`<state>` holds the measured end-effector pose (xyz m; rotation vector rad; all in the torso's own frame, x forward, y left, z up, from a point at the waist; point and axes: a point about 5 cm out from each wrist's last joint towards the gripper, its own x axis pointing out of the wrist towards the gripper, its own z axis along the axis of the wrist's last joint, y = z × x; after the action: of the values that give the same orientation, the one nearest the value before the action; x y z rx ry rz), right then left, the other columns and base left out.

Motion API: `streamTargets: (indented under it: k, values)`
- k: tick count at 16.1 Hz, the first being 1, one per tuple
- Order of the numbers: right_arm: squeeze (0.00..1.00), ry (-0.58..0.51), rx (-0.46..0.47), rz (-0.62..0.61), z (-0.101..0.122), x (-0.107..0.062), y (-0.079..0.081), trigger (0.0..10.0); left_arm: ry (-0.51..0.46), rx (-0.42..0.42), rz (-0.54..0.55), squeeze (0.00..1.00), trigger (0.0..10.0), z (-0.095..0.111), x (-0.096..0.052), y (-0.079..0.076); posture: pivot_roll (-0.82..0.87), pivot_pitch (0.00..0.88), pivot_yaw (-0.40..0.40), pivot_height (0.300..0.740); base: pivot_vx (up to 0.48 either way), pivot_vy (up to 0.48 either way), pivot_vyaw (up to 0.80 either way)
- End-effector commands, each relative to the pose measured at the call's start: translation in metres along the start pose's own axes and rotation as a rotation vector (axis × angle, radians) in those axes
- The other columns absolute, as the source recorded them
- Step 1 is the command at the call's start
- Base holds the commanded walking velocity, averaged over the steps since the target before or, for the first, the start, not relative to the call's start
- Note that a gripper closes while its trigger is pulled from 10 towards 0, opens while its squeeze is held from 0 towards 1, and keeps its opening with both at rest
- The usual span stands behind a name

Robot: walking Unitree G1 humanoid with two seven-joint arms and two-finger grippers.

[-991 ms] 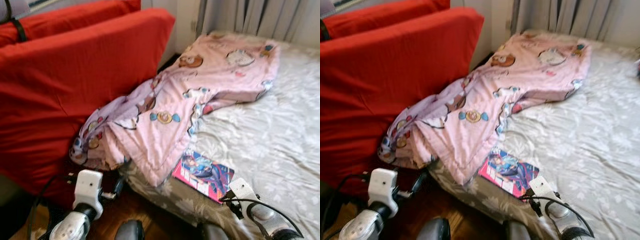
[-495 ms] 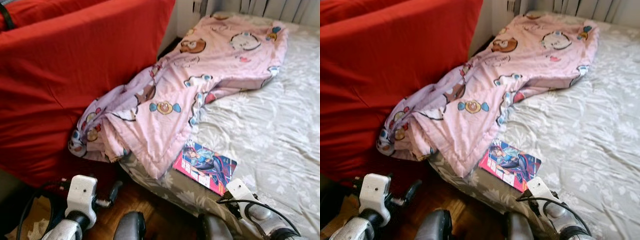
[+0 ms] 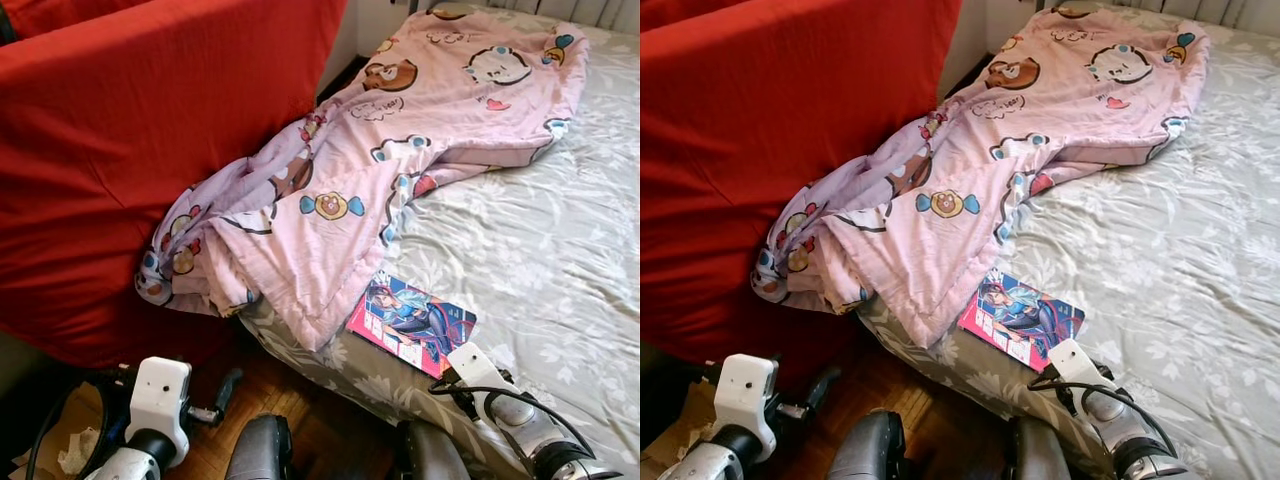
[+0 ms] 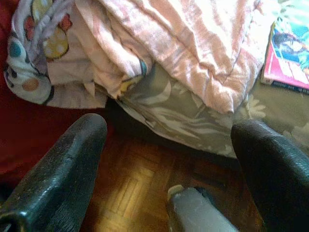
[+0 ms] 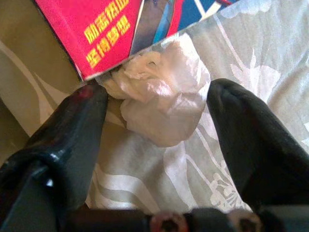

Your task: Clean up the room

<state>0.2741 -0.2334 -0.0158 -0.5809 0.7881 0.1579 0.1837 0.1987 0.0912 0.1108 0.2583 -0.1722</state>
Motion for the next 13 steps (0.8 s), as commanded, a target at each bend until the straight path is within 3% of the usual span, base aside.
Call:
streamTargets:
  k: [1,13]
  values:
    - [0.00,0.011,-0.015,0.011,-0.0038,-0.0002,0.0028,0.0,0.017,0.014,0.013,0.00,10.0,-0.0012,-0.0055,0.0024,0.18,0.234,0.062,0.641,0.000,0.000,0.00]
    - [0.00,0.015,-0.056,0.037,-0.0076,-0.0002,0.0126,0.0,0.028,0.017,0.013,0.00,10.0,-0.0027,-0.0106,0.0009,0.18,0.238,0.063,0.641,0.000,0.000,0.00]
